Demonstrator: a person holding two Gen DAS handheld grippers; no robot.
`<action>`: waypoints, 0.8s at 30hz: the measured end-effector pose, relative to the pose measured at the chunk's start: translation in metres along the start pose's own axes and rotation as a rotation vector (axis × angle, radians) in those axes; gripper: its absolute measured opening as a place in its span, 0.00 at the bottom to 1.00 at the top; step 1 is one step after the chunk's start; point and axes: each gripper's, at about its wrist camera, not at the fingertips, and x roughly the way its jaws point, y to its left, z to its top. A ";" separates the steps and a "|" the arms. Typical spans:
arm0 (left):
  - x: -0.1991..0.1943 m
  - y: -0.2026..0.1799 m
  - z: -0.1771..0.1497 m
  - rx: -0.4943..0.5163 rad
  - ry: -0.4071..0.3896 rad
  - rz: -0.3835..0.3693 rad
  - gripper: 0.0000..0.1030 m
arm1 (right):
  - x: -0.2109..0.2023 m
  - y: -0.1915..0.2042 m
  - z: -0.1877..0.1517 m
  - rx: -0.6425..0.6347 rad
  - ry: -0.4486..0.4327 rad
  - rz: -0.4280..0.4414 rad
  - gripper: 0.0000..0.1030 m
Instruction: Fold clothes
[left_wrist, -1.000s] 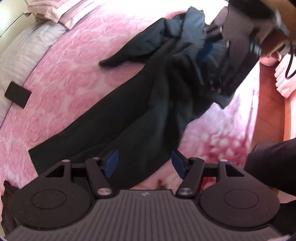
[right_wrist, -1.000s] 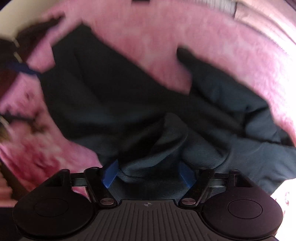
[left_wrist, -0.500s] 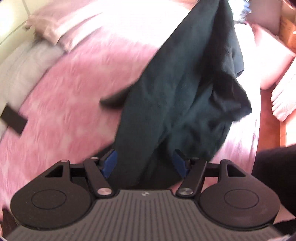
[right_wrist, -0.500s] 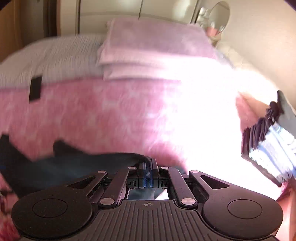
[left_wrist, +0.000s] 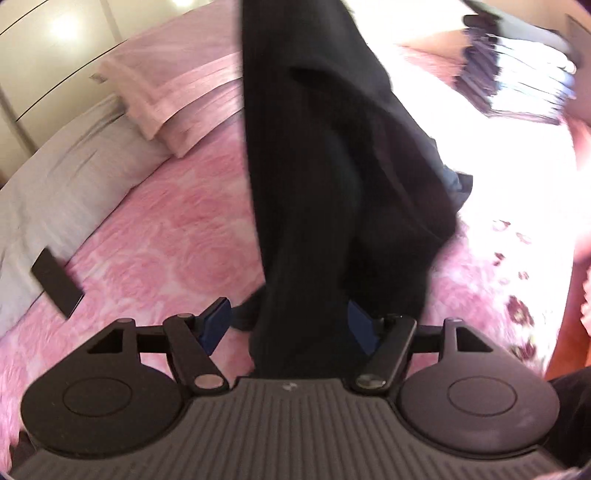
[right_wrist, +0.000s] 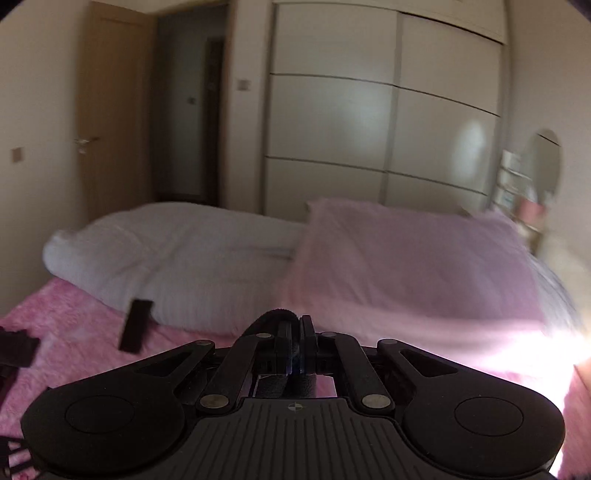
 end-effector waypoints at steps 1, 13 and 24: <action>0.002 -0.001 0.000 -0.018 0.013 0.013 0.65 | 0.020 0.002 0.004 -0.028 0.004 0.039 0.02; 0.082 0.041 -0.025 0.068 0.115 -0.030 0.65 | 0.050 0.033 -0.194 0.255 0.439 0.093 0.72; 0.154 0.103 0.001 0.125 0.091 -0.074 0.04 | 0.082 0.088 -0.296 0.582 0.540 0.112 0.71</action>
